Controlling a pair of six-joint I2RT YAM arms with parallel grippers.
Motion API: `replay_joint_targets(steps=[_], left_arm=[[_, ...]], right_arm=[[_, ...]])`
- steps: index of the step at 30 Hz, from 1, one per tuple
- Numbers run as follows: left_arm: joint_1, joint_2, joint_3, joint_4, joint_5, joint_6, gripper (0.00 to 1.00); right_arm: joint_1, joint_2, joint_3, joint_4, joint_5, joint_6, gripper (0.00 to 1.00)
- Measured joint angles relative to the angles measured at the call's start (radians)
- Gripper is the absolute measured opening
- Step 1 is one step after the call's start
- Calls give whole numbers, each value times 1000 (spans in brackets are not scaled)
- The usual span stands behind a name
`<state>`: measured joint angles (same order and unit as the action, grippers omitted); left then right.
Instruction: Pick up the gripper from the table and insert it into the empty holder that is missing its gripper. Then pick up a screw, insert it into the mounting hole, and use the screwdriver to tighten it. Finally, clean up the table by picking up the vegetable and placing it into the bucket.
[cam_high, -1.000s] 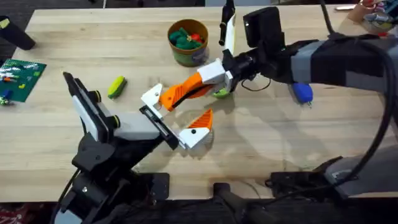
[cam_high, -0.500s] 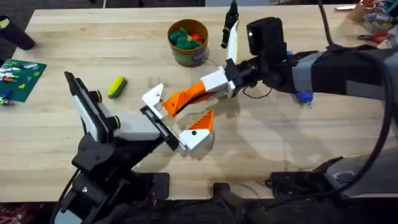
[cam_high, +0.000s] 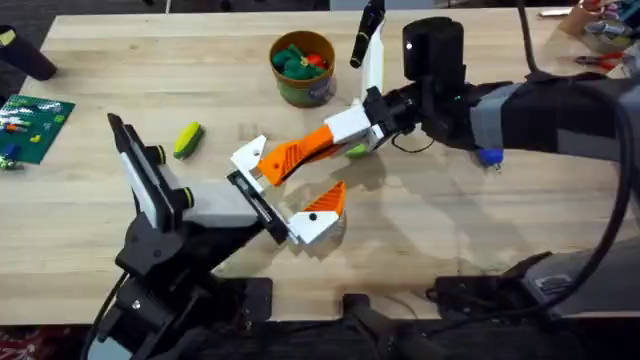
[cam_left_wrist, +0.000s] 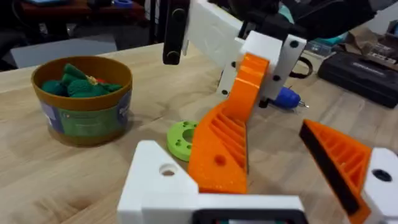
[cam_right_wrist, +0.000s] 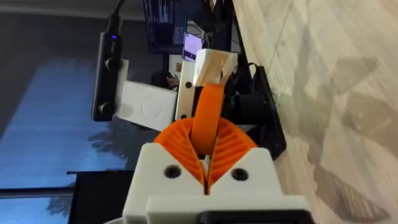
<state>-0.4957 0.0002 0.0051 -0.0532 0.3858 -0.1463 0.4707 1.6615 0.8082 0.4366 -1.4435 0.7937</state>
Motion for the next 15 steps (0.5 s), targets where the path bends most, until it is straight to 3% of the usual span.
replay_joint_targets(steps=[15], left_arm=[[0,0,0,0,14,-9,987]], right_arm=[[10,60,0,12,-13,0,22]])
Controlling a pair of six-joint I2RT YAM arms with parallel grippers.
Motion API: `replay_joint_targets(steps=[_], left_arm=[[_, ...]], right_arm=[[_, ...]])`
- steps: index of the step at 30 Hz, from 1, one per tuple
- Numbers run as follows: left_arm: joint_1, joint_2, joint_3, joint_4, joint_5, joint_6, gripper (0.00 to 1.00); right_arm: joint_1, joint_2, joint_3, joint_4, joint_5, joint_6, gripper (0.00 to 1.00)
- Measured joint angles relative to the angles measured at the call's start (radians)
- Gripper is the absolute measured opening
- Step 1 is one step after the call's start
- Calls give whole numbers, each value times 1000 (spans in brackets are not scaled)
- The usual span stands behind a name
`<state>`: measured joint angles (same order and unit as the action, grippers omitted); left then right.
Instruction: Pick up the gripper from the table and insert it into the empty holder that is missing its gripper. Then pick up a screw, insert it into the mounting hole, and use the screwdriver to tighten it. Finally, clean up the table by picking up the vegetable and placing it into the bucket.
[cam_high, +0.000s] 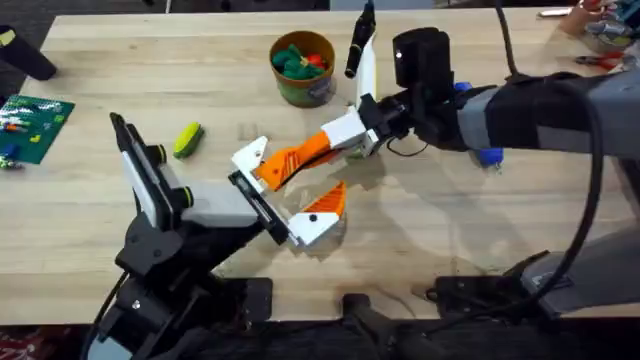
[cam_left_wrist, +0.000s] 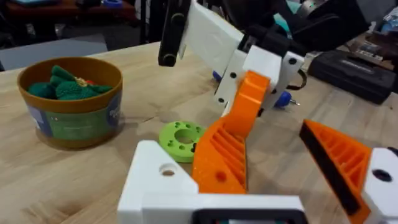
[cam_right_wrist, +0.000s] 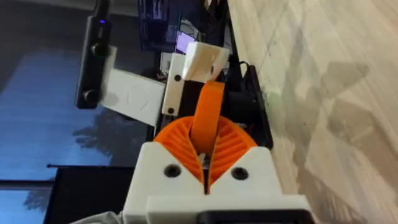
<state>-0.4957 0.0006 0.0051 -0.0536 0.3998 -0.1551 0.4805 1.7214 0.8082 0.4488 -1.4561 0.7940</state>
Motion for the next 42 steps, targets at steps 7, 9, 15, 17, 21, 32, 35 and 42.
replay_joint_targets(steps=[7,9,15,17,21,32,35,42], left_arm=[[1,0,0,0,13,-1,988],[1,0,0,0,17,-3,987],[1,0,0,0,24,-3,987],[1,0,0,0,27,-3,987],[1,2,0,-2,29,-10,987],[3,11,0,-1,49,-18,987],[3,11,0,-1,45,-23,987],[8,11,0,-2,33,-34,987]], right_arm=[[0,0,0,2,3,32,23],[-1,0,0,7,4,51,23],[-4,1,0,9,21,111,23],[-5,7,0,10,23,128,23],[-6,57,3,56,15,174,22],[-5,118,6,296,84,395,22],[-2,118,6,298,99,433,22],[9,118,6,308,132,473,22]])
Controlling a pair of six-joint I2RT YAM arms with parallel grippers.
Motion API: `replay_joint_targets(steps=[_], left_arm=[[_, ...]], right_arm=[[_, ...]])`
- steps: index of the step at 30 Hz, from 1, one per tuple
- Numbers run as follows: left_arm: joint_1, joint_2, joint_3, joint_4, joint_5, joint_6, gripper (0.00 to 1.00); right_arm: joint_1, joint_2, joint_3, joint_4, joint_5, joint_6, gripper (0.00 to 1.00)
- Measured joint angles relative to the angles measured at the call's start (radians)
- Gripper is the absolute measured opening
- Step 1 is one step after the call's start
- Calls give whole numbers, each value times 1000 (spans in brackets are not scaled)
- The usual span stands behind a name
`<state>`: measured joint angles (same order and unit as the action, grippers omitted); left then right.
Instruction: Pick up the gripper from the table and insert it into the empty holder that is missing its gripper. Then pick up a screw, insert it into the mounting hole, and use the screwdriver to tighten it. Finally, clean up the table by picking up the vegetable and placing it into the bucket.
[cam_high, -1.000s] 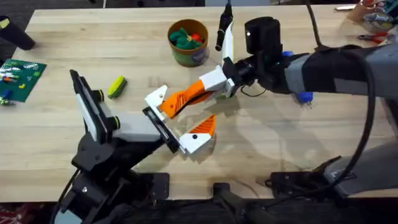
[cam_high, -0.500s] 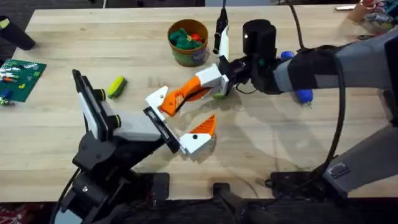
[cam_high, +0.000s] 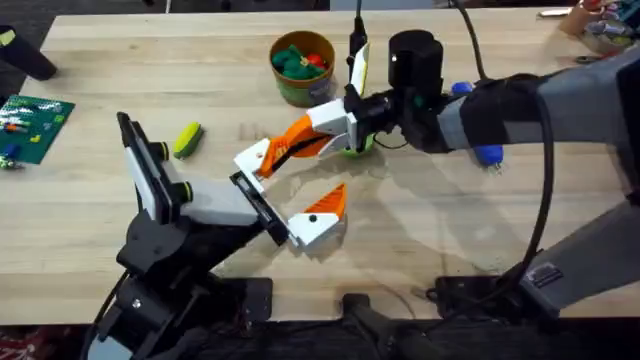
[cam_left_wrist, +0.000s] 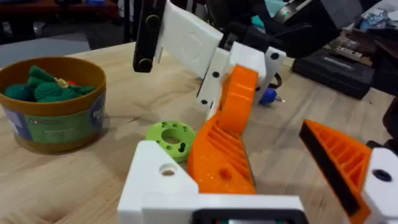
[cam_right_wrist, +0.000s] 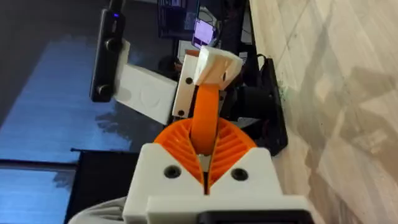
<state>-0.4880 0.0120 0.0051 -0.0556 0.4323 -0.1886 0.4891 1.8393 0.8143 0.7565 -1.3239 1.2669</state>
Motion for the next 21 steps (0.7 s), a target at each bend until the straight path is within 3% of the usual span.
replay_joint_targets(steps=[9,21], left_arm=[[17,0,0,-2,-87,-8,987],[22,-1,0,-4,-131,1,988]], right_arm=[[67,-1,0,85,135,50,23],[100,-13,0,86,204,-40,21]])
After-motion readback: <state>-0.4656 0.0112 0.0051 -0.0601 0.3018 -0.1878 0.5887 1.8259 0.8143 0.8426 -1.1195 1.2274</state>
